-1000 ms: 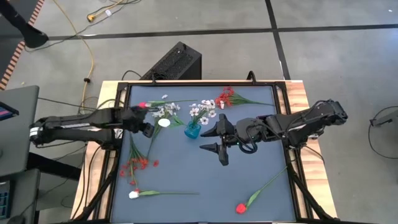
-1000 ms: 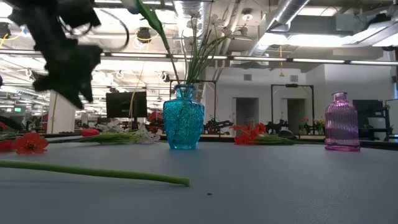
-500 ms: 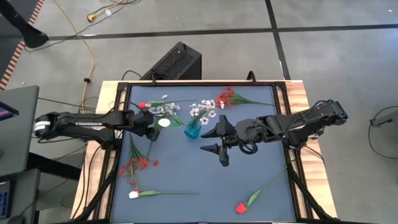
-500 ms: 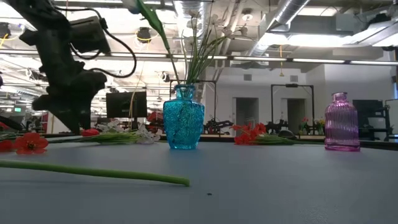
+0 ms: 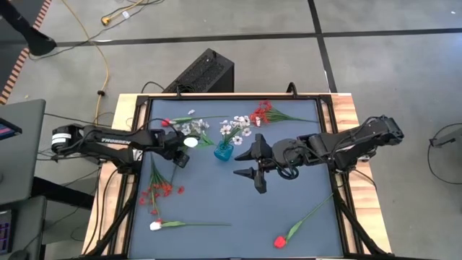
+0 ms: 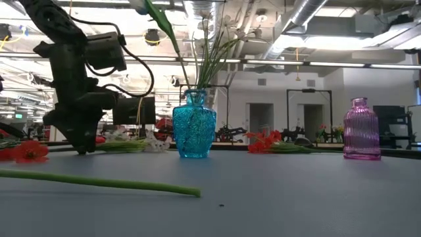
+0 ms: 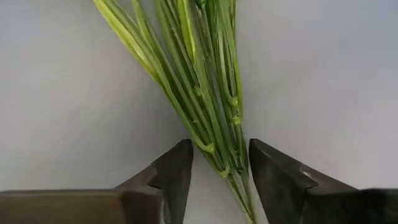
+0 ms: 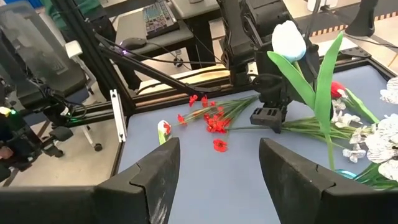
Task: Sort flowers into vase by color
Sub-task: Put the white flowers into the blue vase
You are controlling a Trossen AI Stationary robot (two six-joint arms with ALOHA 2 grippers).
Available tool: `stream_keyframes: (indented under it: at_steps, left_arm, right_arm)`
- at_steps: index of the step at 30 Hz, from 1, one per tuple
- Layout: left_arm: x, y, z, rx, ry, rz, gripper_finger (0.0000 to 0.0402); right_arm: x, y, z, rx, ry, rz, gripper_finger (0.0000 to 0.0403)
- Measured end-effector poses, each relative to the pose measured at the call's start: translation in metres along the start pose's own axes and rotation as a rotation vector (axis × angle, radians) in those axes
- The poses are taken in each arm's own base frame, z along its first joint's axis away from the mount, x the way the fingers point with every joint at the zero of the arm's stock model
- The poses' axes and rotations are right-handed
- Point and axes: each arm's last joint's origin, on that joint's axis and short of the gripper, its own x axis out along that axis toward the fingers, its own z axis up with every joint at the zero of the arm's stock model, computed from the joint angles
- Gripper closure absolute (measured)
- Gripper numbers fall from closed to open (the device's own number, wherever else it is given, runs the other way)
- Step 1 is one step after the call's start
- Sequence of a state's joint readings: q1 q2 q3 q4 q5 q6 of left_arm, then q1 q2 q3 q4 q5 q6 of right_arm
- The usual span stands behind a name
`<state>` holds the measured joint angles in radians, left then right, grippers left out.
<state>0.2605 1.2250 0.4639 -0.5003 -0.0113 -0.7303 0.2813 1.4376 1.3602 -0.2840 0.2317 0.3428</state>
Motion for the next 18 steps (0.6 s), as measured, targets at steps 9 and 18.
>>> stream_keyframes:
  at_steps: [9, 18]
  left_arm:
    - [-0.010, -0.003, 0.002, 0.015, -0.105, -0.045, 0.0391]
    - [-0.049, -0.006, 0.008, -0.083, -0.340, -0.257, 0.0399]
  right_arm:
    - [0.000, 0.000, 0.000, 0.001, -0.002, 0.000, 0.0159]
    - [0.000, 0.001, 0.001, 0.008, -0.016, 0.005, 0.0159]
